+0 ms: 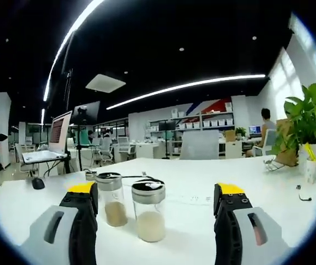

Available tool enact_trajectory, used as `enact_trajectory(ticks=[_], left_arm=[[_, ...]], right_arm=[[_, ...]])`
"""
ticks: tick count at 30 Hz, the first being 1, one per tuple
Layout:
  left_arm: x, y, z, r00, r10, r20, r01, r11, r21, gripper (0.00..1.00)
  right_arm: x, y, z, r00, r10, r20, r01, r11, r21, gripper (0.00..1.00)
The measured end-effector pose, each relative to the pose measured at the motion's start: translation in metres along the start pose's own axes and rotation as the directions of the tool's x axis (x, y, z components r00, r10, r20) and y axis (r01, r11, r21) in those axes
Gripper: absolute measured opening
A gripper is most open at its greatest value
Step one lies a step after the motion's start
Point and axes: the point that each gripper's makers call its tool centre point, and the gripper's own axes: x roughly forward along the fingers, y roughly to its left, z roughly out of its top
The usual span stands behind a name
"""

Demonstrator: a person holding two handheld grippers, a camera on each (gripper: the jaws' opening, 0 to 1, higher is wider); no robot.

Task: Rotate the seasoning bottle until the label or dispensing opening points toward the visible target arrow and the bottle remains upright within the marked orientation range

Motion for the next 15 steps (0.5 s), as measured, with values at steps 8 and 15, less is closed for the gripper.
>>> enact_trajectory(ticks=[8,15], left_arm=[[0.002,-0.004,0.0,1.0,-0.013,-0.01,0.013,1.0,0.014,0.9],[0.004,-0.009,-0.005,1.0,-0.019,-0.022,0.02,1.0,0.009,0.9]], right_arm=[[0.025,0.002,-0.026,0.999,0.006,-0.036,-0.005,1.0,0.011,0.82],[0.037,0.003,-0.033,1.0,0.004,-0.019,-0.004,1.0,0.015,0.79]])
